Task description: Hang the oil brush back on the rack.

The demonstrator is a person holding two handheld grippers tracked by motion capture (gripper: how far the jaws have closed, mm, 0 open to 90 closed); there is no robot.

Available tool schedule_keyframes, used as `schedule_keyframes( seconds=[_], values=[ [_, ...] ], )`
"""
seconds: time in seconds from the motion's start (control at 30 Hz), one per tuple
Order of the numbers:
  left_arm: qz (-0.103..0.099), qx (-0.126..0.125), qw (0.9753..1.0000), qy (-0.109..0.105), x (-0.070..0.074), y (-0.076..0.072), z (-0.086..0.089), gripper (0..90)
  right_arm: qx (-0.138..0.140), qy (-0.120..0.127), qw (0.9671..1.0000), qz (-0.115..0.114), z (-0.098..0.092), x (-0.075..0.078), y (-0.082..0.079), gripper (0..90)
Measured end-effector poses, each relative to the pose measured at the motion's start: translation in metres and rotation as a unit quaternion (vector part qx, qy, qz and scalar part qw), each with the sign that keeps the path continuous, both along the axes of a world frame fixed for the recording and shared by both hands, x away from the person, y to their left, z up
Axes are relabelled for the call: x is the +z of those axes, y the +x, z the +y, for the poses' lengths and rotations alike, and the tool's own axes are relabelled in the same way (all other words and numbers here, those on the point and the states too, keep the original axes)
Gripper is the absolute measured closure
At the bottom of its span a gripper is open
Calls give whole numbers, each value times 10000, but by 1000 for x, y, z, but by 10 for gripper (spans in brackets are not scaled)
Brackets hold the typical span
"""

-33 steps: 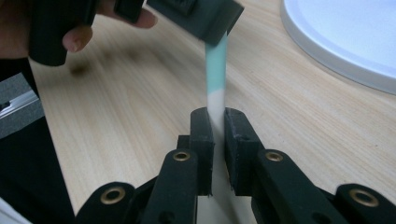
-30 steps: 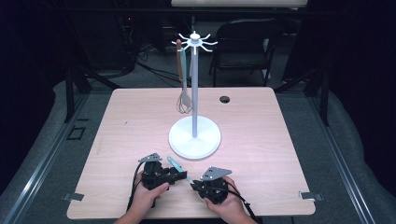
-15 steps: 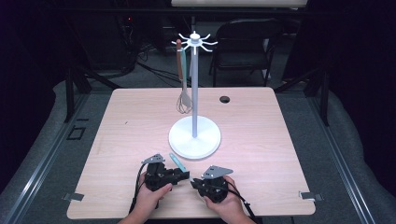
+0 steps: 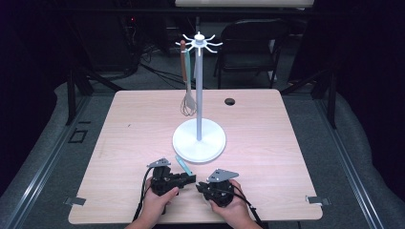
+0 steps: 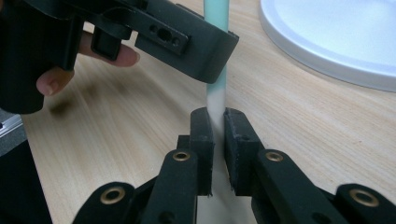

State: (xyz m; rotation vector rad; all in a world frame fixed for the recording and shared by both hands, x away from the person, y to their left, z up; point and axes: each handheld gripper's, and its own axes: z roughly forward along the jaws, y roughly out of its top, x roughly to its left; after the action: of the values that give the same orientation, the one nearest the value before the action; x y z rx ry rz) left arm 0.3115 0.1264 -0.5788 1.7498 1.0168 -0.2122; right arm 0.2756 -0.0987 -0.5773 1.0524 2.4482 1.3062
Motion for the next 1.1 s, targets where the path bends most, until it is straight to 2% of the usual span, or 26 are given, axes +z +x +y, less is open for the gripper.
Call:
schedule_keyframes(
  seconds=[0.07,0.13,0.23,0.37,0.47,0.57,0.63,0.73,0.8,0.93,0.97,1.0,1.07,1.1],
  values=[
    [-57,-4,9999,129,0,0,-1,696,-19,18,10000,8,0,0,1,828],
    [-46,-1,9999,143,0,0,-1,705,-16,6,10000,13,0,0,1,826],
    [20,-19,10000,63,1,2,-1,720,12,9,10000,25,-1,1,1,788],
    [114,-20,9999,-15,2,4,0,739,4,73,10000,-39,-12,10,-2,714],
    [143,-136,9997,-106,8,7,1,765,-135,90,9998,-148,-27,20,-2,679],
    [94,-238,9996,-153,14,8,2,794,-327,-61,9990,-304,-43,27,3,648],
    [102,-281,9995,-125,20,9,1,811,-490,-187,9983,-268,-53,27,9,644],
    [81,-382,9991,-144,28,11,0,842,-675,-219,9973,-163,-64,25,18,631],
    [0,-454,9990,-19,34,12,-1,846,-726,-269,9968,-179,-68,23,22,625],
    [-153,-573,9981,153,51,15,-3,847,-739,-273,9969,-63,-71,19,26,623],
    [-153,-573,9981,153,51,15,-3,847,-746,-250,9969,-54,-71,19,26,623],
    [-297,-620,9972,292,61,18,-4,846,-741,-223,9970,-42,-71,18,27,621],
    [-419,-700,9958,426,73,21,-5,847,-715,-244,9971,-19,-71,18,27,618],
    [-419,-700,9958,426,73,21,-5,847,-728,-233,9971,-25,-72,18,27,617]
  ],
)
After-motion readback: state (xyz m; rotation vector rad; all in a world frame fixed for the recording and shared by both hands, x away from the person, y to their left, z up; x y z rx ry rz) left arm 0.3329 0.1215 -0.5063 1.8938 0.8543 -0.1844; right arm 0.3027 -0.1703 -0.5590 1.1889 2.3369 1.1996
